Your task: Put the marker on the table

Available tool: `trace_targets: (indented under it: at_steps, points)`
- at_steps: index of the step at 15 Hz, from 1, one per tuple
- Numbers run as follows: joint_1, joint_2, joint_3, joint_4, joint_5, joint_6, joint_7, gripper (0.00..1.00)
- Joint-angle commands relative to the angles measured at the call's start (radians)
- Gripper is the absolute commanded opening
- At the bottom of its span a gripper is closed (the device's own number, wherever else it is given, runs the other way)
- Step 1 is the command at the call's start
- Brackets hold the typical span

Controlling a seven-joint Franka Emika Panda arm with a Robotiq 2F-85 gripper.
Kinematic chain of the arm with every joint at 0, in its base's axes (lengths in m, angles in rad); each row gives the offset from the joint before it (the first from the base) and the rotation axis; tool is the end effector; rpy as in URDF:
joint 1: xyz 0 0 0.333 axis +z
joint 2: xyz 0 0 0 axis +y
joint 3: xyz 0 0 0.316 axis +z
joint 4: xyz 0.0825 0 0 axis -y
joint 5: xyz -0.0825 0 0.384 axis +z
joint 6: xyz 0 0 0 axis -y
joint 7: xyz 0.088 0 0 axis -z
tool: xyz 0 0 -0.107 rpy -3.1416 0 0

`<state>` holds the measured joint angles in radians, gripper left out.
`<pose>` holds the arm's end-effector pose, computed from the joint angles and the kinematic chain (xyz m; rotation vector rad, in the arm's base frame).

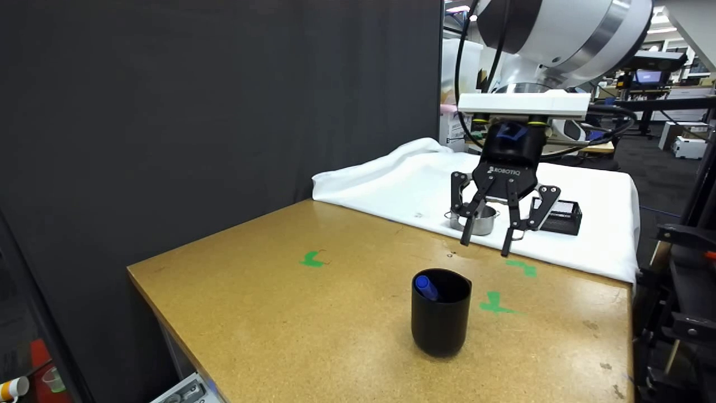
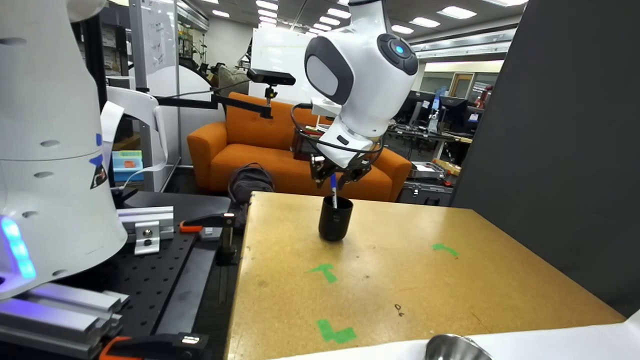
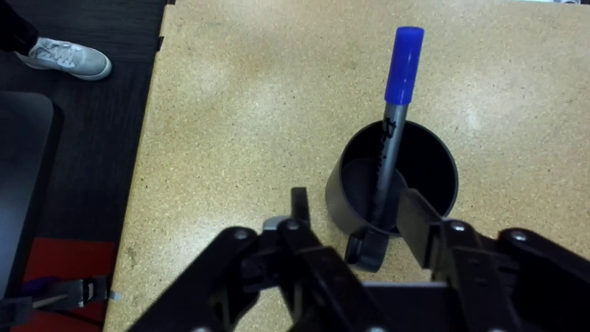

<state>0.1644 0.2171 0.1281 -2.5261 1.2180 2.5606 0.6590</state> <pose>0.4168 0.1141 0.1773 -1.9622 1.7889 0.5560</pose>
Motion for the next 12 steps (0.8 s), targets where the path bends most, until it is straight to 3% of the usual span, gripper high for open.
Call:
trace_targets:
  at_steps: [1, 3, 5, 7, 8, 9, 11, 12]
  points:
    - [0.026, 0.07, 0.014, 0.056, 0.05, 0.053, -0.048, 0.57]
    - [0.044, 0.12, 0.02, 0.097, 0.054, 0.077, -0.053, 0.76]
    - [0.06, 0.168, 0.023, 0.14, 0.048, 0.096, -0.048, 0.8]
    - [0.073, 0.208, 0.022, 0.182, 0.041, 0.11, -0.04, 0.71]
    - [0.078, 0.225, 0.022, 0.2, 0.042, 0.115, -0.041, 0.53]
    - [0.082, 0.237, 0.021, 0.216, 0.039, 0.117, -0.036, 0.43]
    - [0.087, 0.255, 0.02, 0.239, 0.039, 0.122, -0.036, 0.53]
    - [0.088, 0.262, 0.02, 0.248, 0.04, 0.125, -0.038, 0.53]
